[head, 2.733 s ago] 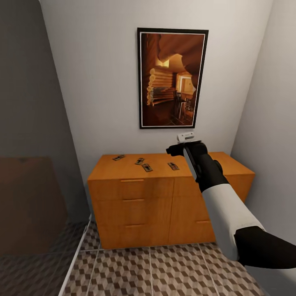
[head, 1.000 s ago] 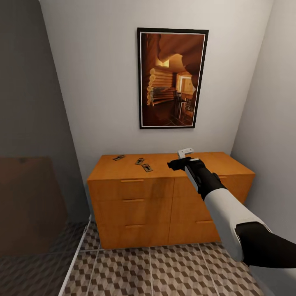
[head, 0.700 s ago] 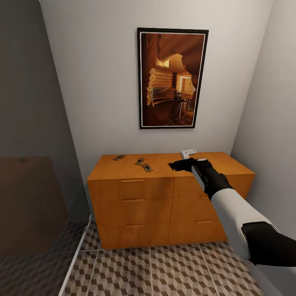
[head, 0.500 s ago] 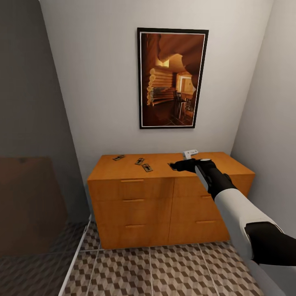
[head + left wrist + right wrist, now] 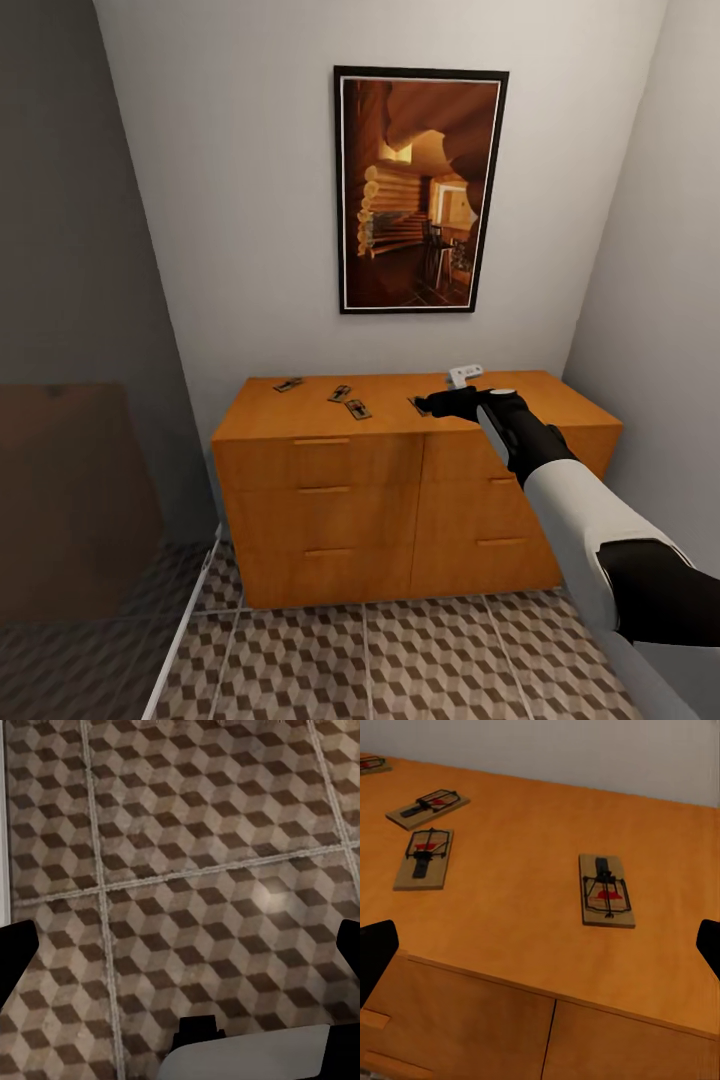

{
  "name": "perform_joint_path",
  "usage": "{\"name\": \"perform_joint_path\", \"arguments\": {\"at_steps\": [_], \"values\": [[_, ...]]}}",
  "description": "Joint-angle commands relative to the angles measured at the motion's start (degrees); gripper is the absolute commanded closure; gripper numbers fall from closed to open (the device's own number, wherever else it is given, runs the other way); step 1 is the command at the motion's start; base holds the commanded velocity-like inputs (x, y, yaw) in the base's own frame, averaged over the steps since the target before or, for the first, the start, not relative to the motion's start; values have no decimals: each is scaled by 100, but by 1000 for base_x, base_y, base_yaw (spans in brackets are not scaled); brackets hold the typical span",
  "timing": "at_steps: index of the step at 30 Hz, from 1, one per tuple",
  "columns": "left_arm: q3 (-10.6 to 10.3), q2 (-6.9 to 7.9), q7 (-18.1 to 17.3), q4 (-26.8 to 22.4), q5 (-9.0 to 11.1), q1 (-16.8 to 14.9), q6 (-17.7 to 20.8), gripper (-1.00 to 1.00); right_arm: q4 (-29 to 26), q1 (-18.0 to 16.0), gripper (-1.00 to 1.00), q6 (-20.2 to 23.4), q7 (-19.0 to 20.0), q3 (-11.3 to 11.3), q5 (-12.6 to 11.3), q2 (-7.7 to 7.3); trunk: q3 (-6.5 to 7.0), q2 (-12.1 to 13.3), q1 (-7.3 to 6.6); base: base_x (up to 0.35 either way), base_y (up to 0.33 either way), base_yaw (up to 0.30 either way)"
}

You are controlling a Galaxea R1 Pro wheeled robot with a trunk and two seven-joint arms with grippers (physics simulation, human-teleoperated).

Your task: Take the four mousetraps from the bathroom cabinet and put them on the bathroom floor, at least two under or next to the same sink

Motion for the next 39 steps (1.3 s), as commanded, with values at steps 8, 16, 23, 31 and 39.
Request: {"name": "perform_joint_path", "arguments": {"at_steps": [8, 16, 23, 31, 39], "values": [[-47, 1, 38, 3, 1, -6, -17, -100, 4, -3, -100, -52, 21, 17, 37, -5, -6, -3, 1, 140, 0, 0], [-47, 1, 38, 3, 1, -5, -17, -100, 6, -3, -100, -60, 14, 17, 37, -5, -6, -3, 1, 202, 0, 0], [-47, 1, 38, 3, 1, -6, -23, -100, 37, -3, -100, -63, 4, 18, 37, -5, -6, -3, 1, 121, 0, 0], [-47, 1, 38, 3, 1, -5, -25, -100, 257, -3, -100, -111, 12, 12, 37, -13, -6, -3, 1, 20, 0, 0], [-47, 1, 38, 3, 1, -5, -26, -100, 519, 4, -100, -415, 33, 14, 30, -132, -6, -3, 1, 2, 0, 0]]}}
